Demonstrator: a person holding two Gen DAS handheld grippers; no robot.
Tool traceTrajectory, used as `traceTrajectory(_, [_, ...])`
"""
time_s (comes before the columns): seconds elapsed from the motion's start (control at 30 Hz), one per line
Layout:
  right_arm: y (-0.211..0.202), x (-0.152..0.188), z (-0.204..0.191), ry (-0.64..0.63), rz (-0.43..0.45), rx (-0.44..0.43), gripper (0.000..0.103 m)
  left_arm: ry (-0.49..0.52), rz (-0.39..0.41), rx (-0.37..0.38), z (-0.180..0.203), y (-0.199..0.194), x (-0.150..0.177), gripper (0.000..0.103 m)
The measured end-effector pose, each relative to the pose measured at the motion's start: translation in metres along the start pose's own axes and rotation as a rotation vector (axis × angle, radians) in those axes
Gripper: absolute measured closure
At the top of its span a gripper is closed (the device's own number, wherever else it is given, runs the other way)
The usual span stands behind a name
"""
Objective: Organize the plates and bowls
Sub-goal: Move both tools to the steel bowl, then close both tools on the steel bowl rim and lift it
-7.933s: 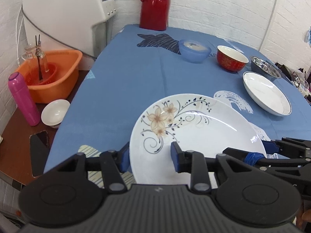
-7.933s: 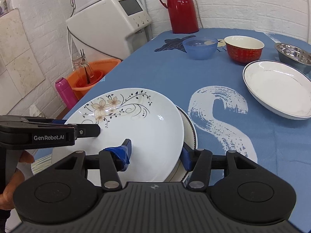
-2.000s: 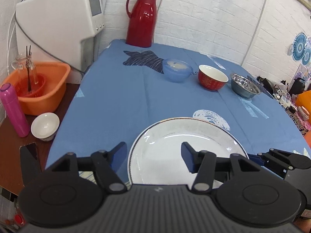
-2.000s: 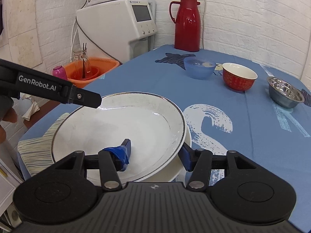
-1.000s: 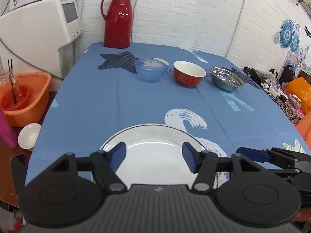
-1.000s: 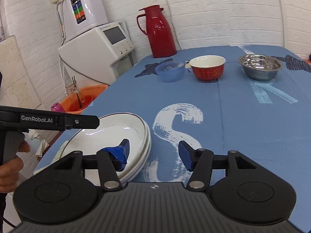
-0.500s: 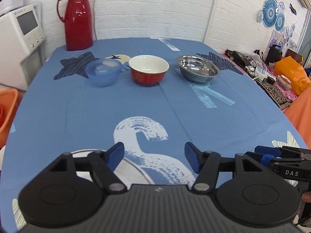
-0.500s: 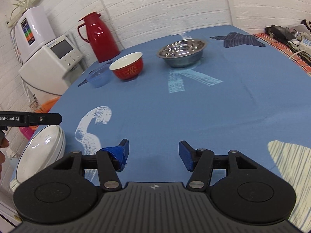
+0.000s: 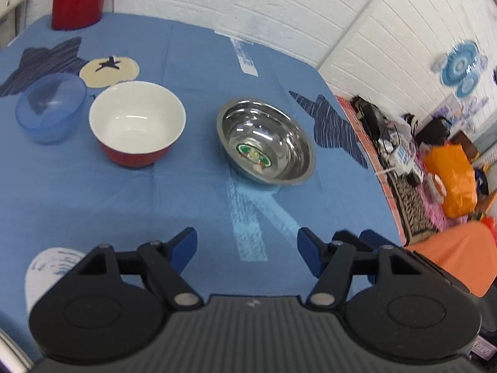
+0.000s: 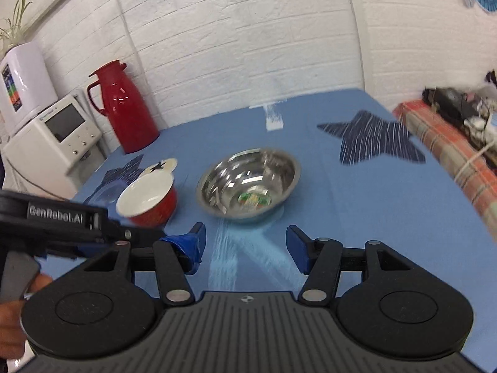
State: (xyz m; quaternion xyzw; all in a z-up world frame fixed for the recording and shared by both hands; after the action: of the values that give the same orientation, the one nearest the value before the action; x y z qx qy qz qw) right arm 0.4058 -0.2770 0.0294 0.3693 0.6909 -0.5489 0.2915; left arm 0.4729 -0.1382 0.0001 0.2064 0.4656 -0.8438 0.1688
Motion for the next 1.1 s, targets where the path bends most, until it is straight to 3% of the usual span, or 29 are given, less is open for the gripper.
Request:
traceTrajectory(0.13, [0.055,-0.040,0.015,-0.044,-0.055,0.073,0.060,-0.197,-0.018,0.042,-0.008,0.029,-0.024,0.037])
traceTrajectory(0.2, [0.085,-0.044,0.023,-0.056,-0.116,0.110,0.060,-0.238,-0.009,0.030,-0.011,0.039,-0.033,0.037])
traceTrajectory(0.33, [0.129,-0.034,0.030,-0.066,-0.227,0.128,0.060,-0.264,0.007,-0.051,-0.018,0.059,-0.040,0.037])
traceTrajectory(0.67, [0.164,-0.033,0.017,-0.190,-0.238,0.157,0.060,-0.306,0.000,-0.119,-0.035,0.096,-0.048,0.037])
traceTrajectory(0.73, [0.165,-0.033,0.016,-0.177,-0.229,0.115,0.066,-0.299,0.013,-0.124,-0.036,0.095,-0.050,0.037])
traceTrajectory(0.77, [0.163,-0.031,0.017,-0.161,-0.220,0.088,0.069,-0.283,0.013,-0.131,-0.036,0.095,-0.051,0.048])
traceTrajectory(0.83, [0.159,-0.026,0.015,-0.159,-0.232,0.062,0.085,-0.245,-0.006,-0.132,-0.035,0.097,-0.051,0.077])
traceTrajectory(0.87, [0.156,-0.022,0.013,-0.169,-0.244,0.046,0.086,-0.236,-0.016,-0.122,-0.035,0.097,-0.049,0.083])
traceTrajectory(1.0, [0.134,-0.003,-0.003,-0.192,-0.274,0.003,0.087,-0.161,-0.038,-0.070,-0.023,0.082,-0.034,0.087])
traceTrajectory(1.1, [0.110,0.013,-0.014,-0.194,-0.275,-0.006,0.087,-0.079,-0.041,-0.095,-0.013,0.057,-0.016,0.087])
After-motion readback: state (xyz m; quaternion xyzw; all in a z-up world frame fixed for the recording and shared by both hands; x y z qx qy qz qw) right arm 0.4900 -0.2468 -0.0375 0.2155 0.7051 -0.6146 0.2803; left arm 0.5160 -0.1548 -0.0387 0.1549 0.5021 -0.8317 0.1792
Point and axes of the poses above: each gripper's, at about its wrist camera, not at the fingertips, and y roughly the way its jaws point, z to its right, x to its underside, the point moved 7 cm from there along y, roughly the way its jaws point, and after that the axes turned 2 degrees about x, right-handed, at the moved point
